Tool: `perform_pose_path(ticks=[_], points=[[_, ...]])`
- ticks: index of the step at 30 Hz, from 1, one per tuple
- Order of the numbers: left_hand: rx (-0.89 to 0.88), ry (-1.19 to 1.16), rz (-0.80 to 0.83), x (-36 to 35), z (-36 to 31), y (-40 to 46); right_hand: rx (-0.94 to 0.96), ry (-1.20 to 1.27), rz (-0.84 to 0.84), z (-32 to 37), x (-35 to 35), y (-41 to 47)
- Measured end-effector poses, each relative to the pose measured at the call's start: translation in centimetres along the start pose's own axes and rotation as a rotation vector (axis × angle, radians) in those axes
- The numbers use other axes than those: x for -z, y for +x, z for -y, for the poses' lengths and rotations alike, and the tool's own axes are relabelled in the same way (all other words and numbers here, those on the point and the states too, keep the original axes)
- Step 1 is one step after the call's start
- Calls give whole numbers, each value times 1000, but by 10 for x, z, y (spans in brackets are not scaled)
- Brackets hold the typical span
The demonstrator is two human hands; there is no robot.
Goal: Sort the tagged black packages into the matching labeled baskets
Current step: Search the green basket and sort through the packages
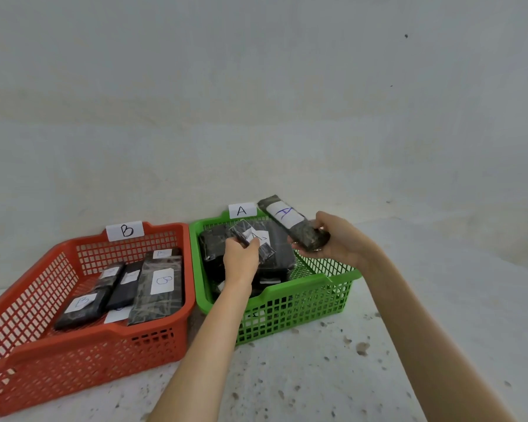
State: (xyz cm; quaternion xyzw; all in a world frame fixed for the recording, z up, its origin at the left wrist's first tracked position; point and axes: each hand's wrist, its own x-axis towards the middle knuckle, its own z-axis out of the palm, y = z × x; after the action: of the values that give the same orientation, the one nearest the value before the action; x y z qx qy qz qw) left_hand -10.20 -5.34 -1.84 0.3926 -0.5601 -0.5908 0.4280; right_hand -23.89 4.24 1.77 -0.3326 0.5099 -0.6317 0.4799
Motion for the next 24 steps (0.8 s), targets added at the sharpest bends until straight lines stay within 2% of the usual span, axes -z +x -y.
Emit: perform_pose_path(ticks=[5, 8, 10, 14, 17, 20, 24], points=[[12, -111, 70, -1, -3, -2, -60, -130, 63, -11, -16, 5], [37, -186, 137, 0, -4, -5, -73, -104, 93, -14, -19, 5], [38, -155, 128, 0, -4, -5, -62, -87, 147, -15, -20, 4], [42, -125, 89, 0, -2, -3, -11, -383, 167, -19, -20, 3], [41, -127, 61, 1, -1, -3, -24, -422, 179, -21, -17, 3], [-28, -74, 15, 2, -2, -4, 9, -365, 183, -18, -14, 0], [-149, -13, 77, -3, -7, -10, 26, -419, 263, -15, -19, -4]])
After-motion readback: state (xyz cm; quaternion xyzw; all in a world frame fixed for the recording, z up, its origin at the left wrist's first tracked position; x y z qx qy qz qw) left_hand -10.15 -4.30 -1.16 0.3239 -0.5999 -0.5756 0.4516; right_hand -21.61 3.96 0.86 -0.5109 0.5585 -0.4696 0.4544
